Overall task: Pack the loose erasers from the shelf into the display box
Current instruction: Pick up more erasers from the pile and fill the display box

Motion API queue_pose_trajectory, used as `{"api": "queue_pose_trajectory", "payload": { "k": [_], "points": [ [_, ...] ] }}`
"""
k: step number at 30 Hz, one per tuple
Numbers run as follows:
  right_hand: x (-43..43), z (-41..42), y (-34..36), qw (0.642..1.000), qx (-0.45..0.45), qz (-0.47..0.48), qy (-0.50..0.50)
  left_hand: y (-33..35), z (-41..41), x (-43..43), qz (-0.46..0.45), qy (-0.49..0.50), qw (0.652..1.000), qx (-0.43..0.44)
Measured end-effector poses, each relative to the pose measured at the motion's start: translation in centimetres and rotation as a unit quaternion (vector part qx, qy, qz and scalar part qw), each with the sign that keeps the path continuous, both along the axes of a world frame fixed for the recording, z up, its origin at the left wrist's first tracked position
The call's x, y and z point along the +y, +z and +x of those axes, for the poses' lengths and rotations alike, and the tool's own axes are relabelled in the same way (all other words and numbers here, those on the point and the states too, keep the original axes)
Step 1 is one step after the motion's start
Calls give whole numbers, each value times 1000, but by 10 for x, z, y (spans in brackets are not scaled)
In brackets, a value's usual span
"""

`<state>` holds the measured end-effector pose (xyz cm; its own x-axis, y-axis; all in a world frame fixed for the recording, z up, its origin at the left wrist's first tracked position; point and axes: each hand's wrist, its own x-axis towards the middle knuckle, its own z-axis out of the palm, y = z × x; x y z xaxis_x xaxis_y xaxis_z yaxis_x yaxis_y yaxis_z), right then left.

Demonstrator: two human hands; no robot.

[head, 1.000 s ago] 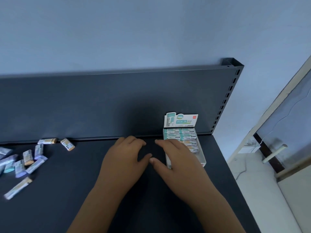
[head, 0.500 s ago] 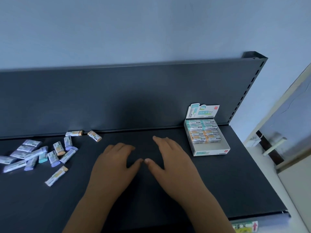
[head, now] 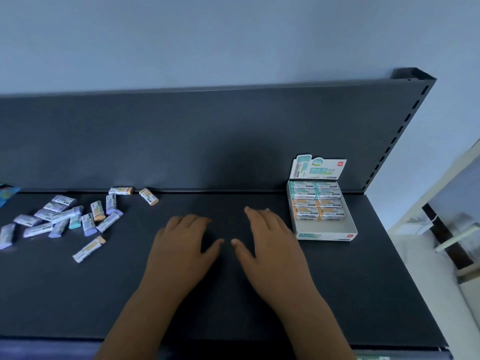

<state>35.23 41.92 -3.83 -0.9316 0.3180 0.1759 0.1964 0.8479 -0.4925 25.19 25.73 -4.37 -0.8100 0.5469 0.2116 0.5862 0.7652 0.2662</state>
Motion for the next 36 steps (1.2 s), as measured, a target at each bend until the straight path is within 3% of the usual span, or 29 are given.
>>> {"api": "queue_pose_trajectory", "payload": {
  "k": [13, 26, 30, 36],
  "points": [
    [-53, -52, -5, 1000, -11, -22, 12, -5, -44, -62, 0, 26, 1000, 3],
    [-256, -179, -1, 996, -86, 12, 11, -1, -176, -266, 23, 29, 999, 13],
    [-306, -201, -3, 992, -121, 34, -29, -7, -204, -310, 25, -8, 1000, -13],
    [-335, -204, -10, 996, -77, -23, -47, -18, -217, -333, 38, -69, 996, -28]
  ]
}}
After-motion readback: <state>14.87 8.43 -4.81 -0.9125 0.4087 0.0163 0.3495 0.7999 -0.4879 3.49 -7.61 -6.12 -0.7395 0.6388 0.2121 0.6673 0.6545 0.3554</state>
